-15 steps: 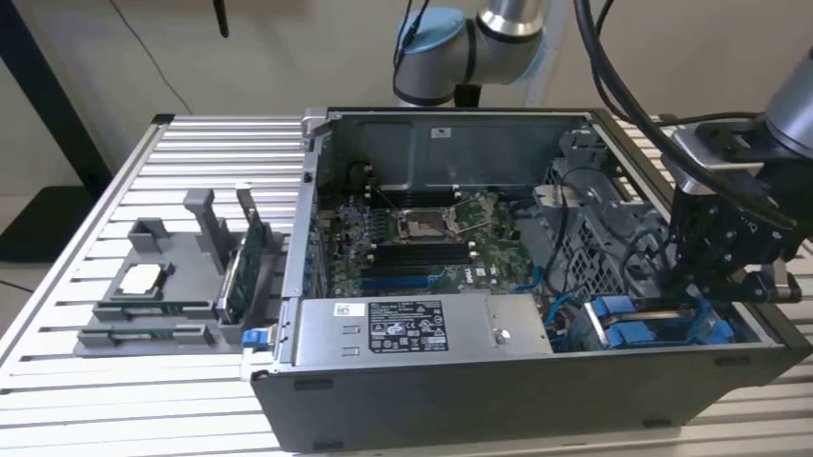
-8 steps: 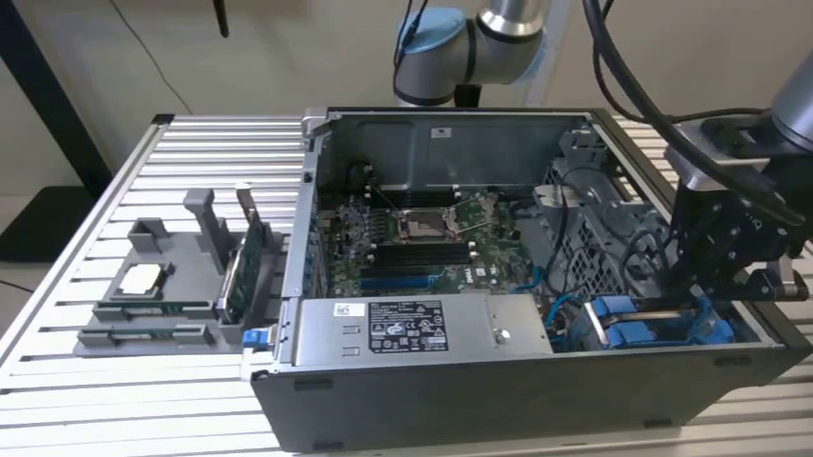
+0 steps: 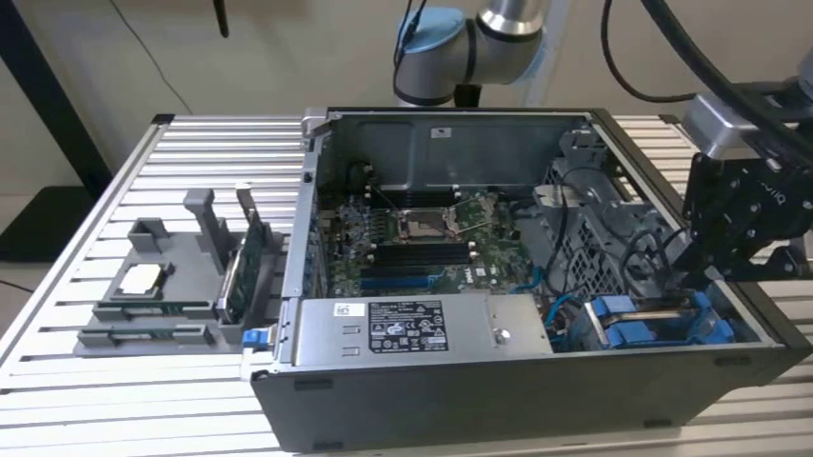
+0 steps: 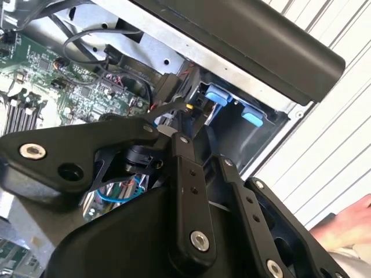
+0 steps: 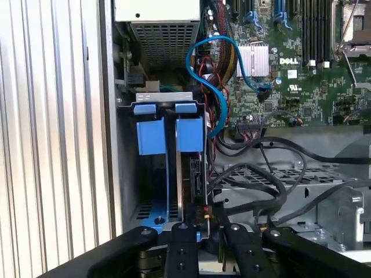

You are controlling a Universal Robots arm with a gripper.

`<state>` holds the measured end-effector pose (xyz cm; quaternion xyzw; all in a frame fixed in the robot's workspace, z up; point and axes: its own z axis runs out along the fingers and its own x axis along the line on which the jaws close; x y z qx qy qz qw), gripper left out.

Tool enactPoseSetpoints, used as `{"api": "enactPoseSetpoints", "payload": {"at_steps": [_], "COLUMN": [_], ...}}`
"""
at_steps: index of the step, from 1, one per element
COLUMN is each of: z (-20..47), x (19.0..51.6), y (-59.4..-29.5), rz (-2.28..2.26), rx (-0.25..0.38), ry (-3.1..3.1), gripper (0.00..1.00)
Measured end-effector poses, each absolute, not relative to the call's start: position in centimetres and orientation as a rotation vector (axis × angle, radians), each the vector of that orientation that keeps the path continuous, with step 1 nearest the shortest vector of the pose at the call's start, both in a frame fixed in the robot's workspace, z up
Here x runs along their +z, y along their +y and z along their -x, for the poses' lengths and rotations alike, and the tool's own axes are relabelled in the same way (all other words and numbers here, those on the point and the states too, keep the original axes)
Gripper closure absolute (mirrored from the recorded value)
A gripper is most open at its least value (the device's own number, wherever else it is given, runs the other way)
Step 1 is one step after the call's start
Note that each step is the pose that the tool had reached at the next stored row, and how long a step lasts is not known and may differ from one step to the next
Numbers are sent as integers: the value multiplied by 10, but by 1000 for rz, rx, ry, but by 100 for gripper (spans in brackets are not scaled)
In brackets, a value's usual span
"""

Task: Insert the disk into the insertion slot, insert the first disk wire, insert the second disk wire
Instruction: 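Insert the first disk wire, then insert the second disk wire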

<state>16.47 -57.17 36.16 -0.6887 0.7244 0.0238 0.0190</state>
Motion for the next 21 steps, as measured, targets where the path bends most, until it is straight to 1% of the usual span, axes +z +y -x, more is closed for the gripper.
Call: {"api": "enactPoseSetpoints", "payload": {"at_steps": [9, 17, 21], "z": [-165, -165, -166], "x": [382, 383, 383], "y": [-572, -570, -562], "rz": [2138, 2138, 2139], "rx": [74, 74, 71], "ry": [2249, 2249, 2250], "gripper": [74, 74, 74]}}
